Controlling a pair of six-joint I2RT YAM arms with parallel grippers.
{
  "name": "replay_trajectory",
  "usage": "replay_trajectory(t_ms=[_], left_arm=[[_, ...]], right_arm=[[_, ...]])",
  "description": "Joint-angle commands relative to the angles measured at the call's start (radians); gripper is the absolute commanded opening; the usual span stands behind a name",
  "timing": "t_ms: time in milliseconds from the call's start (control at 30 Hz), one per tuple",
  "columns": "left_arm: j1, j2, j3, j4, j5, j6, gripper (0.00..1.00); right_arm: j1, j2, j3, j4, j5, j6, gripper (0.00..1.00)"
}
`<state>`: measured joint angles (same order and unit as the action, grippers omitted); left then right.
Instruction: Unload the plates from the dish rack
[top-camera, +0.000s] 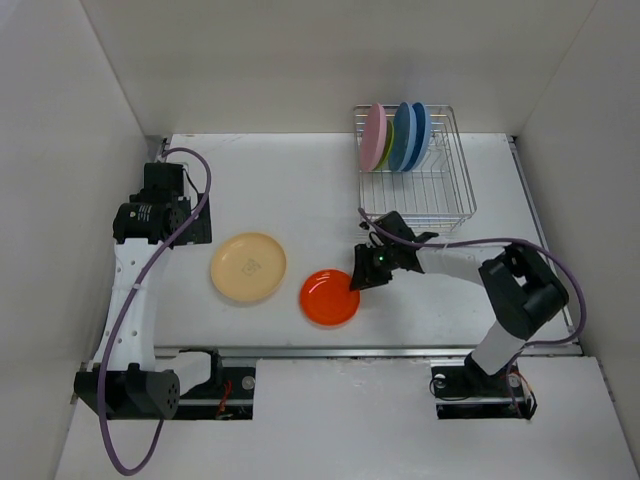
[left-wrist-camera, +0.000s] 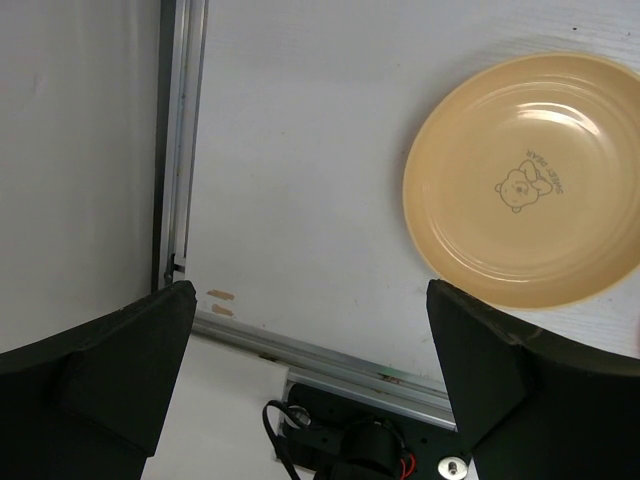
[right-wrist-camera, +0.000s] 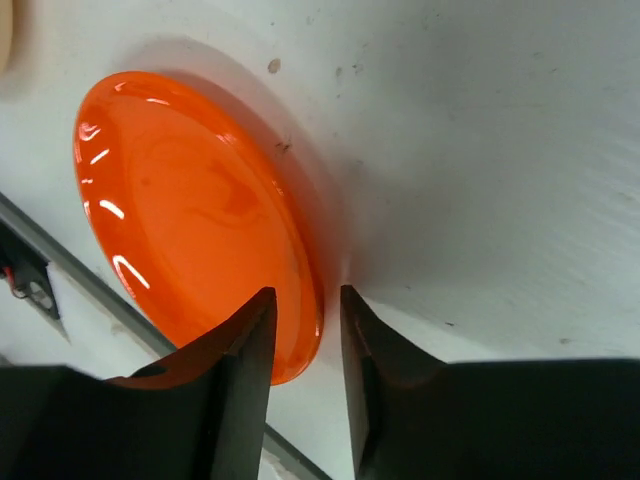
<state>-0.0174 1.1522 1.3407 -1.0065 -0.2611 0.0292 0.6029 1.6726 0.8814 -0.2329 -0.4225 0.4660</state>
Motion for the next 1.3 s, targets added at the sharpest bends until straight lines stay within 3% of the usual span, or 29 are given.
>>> replay_trajectory(t_ms=[0, 33, 67, 233, 367, 400, 467, 500, 567, 733, 867, 1033, 1133, 1267], left_arm=[[0.007, -0.026, -0.009, 0.002, 0.006, 0.009, 1.00], [0.007, -0.026, -0.009, 0.002, 0.006, 0.009, 1.00], [0.007, -0.026, -0.009, 0.002, 0.006, 0.009, 1.00], [0.007, -0.017, -0.009, 0.002, 0.025, 0.009, 1.00], [0.007, -0.006, -0.009, -0.007, 0.025, 0.009, 1.00], [0.007, -0.006, -0.009, -0.007, 0.025, 0.009, 1.00], [0.007, 0.004, 0.000, -0.007, 0.025, 0.009, 1.00], [0.007, 0.013, 0.000, -0.007, 0.025, 0.009, 1.00], [0.007, 0.023, 0.000, -0.007, 0.025, 0.009, 1.00], [0.007, 0.032, 0.000, -0.007, 0.025, 0.009, 1.00], [0.007, 0.043, 0.000, -0.007, 0.025, 0.009, 1.00], [0.007, 0.063, 0.000, -0.007, 0.025, 0.009, 1.00], [0.007, 0.083, 0.000, -0.007, 0.025, 0.009, 1.00], [0.007, 0.092, 0.009, -0.007, 0.025, 0.009, 1.00]], right_arm=[[0.000, -0.051, 0.002, 0.018, 0.076, 0.008, 0.39], [0.000, -0.072, 0.002, 0.000, 0.091, 0.008, 0.51], [0.011, -0.094, 0.013, -0.025, 0.131, 0.008, 0.55], [0.021, -0.243, 0.198, -0.375, 0.370, -0.001, 0.60], [0.021, -0.344, 0.396, -0.543, 0.606, -0.001, 0.75], [0.021, -0.356, 0.433, -0.557, 0.675, -0.001, 0.83], [-0.015, -0.356, 0.532, -0.557, 0.882, -0.001, 0.87], [-0.037, -0.340, 0.571, -0.557, 0.933, -0.001, 0.87], [-0.098, -0.250, 0.689, -0.534, 1.057, -0.030, 0.78], [-0.196, 0.024, 0.987, -0.497, 1.160, -0.110, 0.73], [-0.300, 0.244, 1.206, -0.442, 1.122, -0.132, 0.68], [-0.374, 0.383, 1.349, -0.421, 1.052, -0.132, 0.61], [-0.405, 0.438, 1.337, -0.358, 0.902, -0.157, 0.59], [-0.417, 0.489, 1.326, -0.316, 0.872, -0.168, 0.55]])
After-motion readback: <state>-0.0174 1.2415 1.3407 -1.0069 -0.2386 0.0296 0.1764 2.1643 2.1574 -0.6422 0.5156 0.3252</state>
